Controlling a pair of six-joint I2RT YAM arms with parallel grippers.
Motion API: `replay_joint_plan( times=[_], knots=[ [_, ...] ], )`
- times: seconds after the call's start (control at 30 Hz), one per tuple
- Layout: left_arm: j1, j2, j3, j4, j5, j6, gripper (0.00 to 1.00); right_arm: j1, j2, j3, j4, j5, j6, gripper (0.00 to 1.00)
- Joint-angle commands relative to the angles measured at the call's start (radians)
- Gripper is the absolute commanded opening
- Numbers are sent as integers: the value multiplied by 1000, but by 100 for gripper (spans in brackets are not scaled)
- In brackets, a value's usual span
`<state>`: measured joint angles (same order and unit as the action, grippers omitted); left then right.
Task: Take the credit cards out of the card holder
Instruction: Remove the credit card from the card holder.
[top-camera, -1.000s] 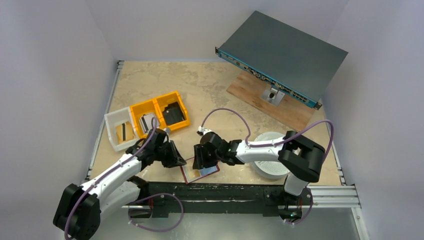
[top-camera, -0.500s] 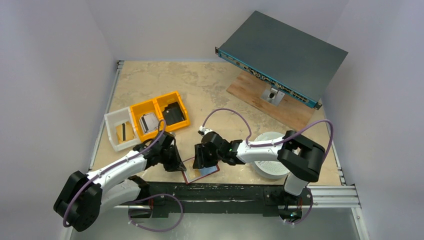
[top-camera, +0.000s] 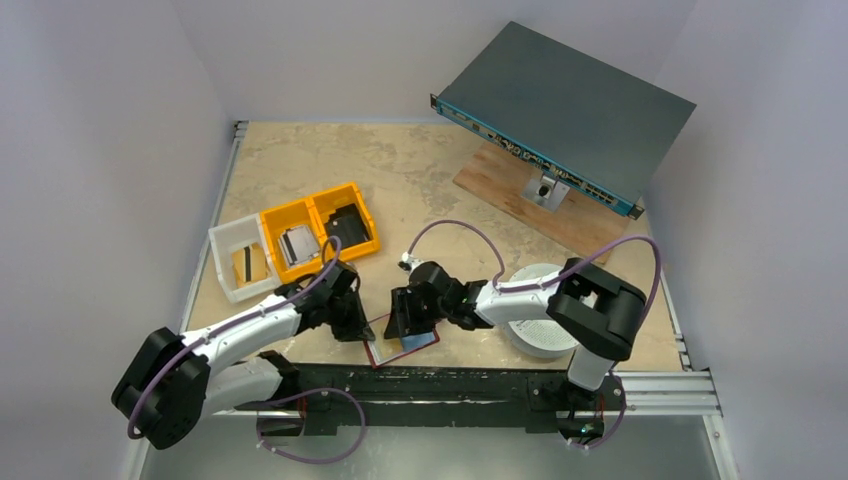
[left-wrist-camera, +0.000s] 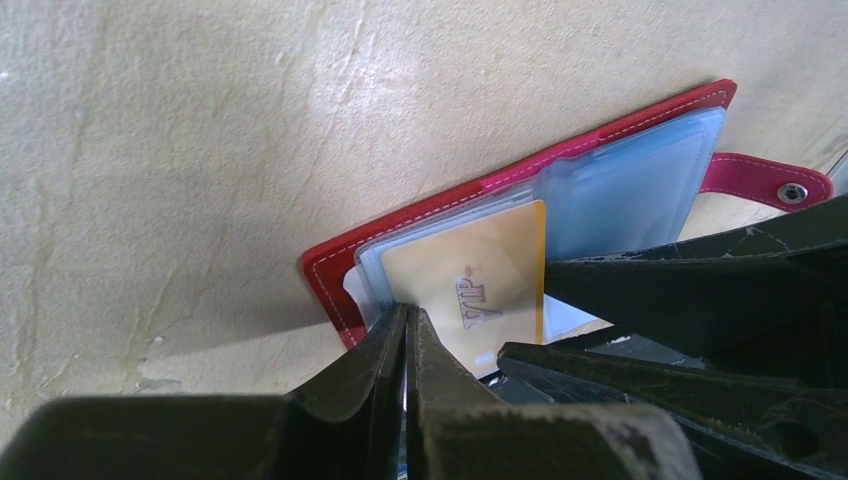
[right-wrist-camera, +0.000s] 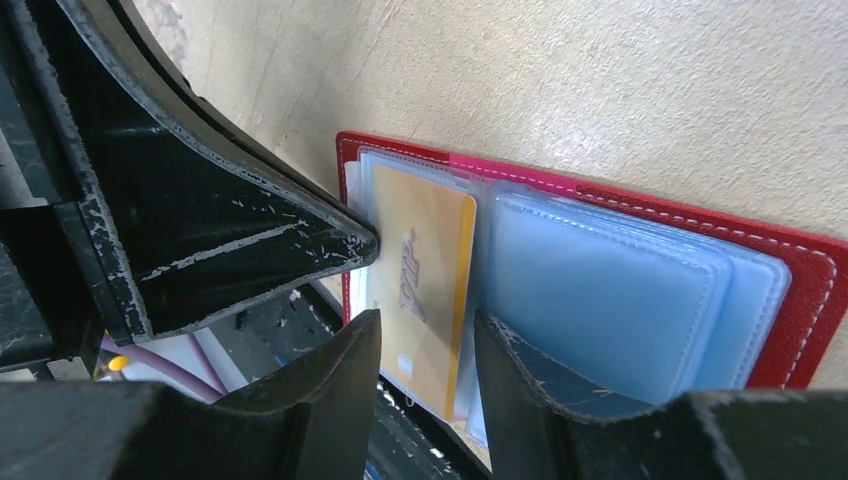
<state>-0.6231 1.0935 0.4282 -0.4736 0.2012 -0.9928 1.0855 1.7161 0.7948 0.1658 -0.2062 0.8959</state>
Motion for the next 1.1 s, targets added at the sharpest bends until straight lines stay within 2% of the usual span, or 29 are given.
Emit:
replay_joint_plan(
  times=[0.0,0.7,0.87,1.07],
  knots=[
    [-17,42,25,58,-25,-25,2,-24,28,-48,72,-78,29,40],
    [-19,144,26,100,-22,-38,0,-147,36,-250,512,-299,207,31],
    [-19,156,29,101,-23,-41,0,-160,63,-279,613,-336,259,23],
    [-19,155,31,94,-25,-41,0,-168,80,-297,664,-345,289,19]
  ],
)
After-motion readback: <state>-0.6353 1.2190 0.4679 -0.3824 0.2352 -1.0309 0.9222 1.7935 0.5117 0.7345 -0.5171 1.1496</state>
